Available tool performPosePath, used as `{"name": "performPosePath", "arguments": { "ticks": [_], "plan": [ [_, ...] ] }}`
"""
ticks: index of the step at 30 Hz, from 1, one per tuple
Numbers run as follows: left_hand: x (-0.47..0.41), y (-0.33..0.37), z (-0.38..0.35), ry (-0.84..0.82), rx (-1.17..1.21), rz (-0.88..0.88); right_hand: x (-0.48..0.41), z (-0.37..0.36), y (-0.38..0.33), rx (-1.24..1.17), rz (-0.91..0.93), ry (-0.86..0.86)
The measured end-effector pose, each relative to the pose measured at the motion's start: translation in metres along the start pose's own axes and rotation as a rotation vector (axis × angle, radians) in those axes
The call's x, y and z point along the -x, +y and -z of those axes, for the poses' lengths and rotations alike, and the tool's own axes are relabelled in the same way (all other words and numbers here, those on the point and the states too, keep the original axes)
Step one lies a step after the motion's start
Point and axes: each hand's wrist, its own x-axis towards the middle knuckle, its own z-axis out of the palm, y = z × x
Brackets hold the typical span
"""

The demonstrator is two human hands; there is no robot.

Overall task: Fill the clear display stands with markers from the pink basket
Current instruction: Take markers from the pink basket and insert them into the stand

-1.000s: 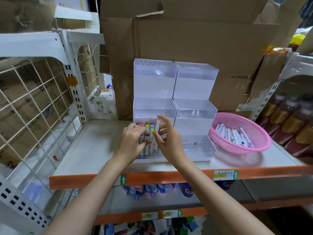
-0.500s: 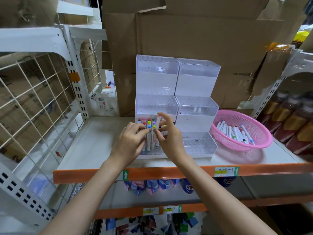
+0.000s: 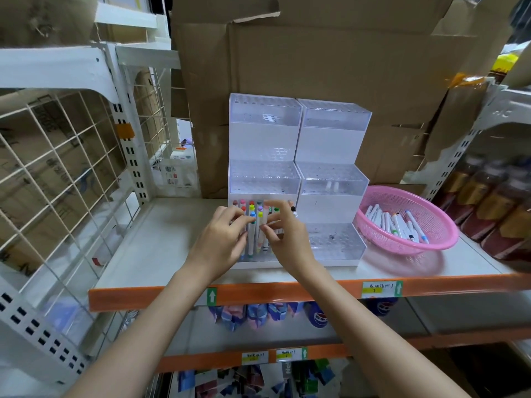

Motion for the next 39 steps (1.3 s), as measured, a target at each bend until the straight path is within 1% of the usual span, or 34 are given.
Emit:
{"name": "performPosePath", "arguments": {
  "ticks": [4, 13, 16, 21, 24, 27, 32, 36, 38, 39],
  "plan": [
    [0.0, -0.003, 0.0, 0.006, 0.007, -0.01, -0.003, 0.0, -0.001, 0.021, -0.004, -0.011],
    [0.0, -0.007, -0.004, -0.015, -0.026, 0.002, -0.009, 0.004, -0.003, 0.127, 0.063, -0.083],
    [0.001, -0.011, -0.006, -0.056, -0.019, 0.009, -0.01, 0.004, -0.003, 0.188, 0.104, -0.083],
    [0.003, -0.014, -0.014, -0.156, 0.021, 0.036, -0.008, 0.001, 0.002, 0.316, 0.224, -0.031],
    [0.005, -0.016, -0.015, -0.154, 0.053, 0.039, 0.0, -0.005, 0.011, 0.393, 0.233, -0.09],
    [0.005, -0.018, -0.014, -0.154, 0.044, 0.032, 0.003, -0.005, 0.016, 0.36, 0.176, -0.103],
    [0.004, -0.019, -0.014, -0.163, 0.018, 0.031, -0.004, -0.006, 0.012, 0.346, 0.178, -0.061],
    [0.001, -0.018, -0.013, -0.144, -0.02, 0.025, -0.009, -0.001, 0.007, 0.352, 0.127, -0.11],
    [0.0, -0.016, -0.012, -0.133, -0.055, 0.022, -0.009, 0.001, 0.004, 0.379, 0.157, -0.106],
    [-0.001, -0.015, -0.011, -0.132, -0.065, 0.025, -0.009, 0.003, 0.005, 0.393, 0.211, -0.065]
  ]
}}
